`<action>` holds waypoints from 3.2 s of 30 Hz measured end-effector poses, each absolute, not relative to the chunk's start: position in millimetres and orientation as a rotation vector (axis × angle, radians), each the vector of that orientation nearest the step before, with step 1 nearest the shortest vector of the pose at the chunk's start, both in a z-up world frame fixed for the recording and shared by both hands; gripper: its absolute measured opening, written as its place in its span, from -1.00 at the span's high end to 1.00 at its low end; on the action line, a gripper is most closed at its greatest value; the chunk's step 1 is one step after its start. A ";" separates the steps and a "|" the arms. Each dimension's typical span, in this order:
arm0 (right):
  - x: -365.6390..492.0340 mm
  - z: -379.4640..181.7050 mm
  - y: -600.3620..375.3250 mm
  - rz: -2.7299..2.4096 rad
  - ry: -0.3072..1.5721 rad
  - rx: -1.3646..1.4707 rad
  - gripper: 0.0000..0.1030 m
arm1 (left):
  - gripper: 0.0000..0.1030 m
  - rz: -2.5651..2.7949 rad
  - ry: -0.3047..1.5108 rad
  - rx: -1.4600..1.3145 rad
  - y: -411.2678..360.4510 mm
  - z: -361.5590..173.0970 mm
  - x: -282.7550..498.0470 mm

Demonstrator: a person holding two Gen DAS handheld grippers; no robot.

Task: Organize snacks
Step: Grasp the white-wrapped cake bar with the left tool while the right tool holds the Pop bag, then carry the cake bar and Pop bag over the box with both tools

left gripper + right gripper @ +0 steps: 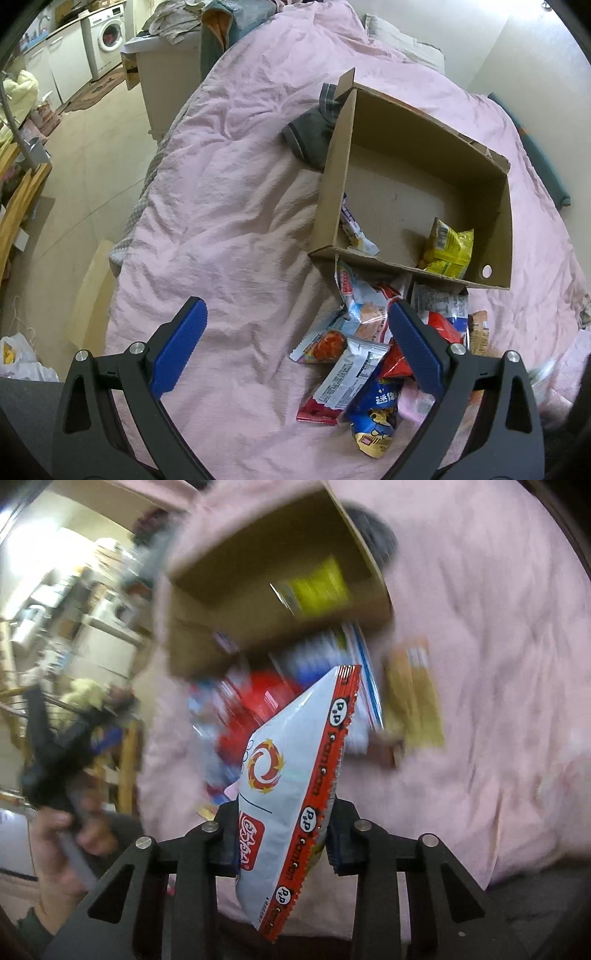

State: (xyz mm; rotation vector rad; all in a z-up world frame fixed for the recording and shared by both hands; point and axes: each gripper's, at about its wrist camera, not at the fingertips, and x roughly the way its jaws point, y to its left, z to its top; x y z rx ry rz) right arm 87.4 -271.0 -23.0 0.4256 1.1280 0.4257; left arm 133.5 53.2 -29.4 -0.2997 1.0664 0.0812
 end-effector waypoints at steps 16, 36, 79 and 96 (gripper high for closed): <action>110.1 -23.0 -297.0 0.394 1.005 0.448 0.34 | -0.51 -0.062 1.305 -0.192 15.1 -86.1 130.8; 105.8 -22.6 -290.7 0.412 0.980 0.419 0.34 | 0.43 -0.145 1.420 -0.069 -22.6 -124.3 122.5; 168.9 23.4 -303.1 0.494 0.745 0.431 0.34 | 0.44 -0.028 0.961 -0.158 13.2 26.1 205.6; 226.8 -6.8 -258.7 0.503 0.841 0.337 0.34 | 0.44 -0.120 0.951 -0.140 -16.3 -6.0 257.4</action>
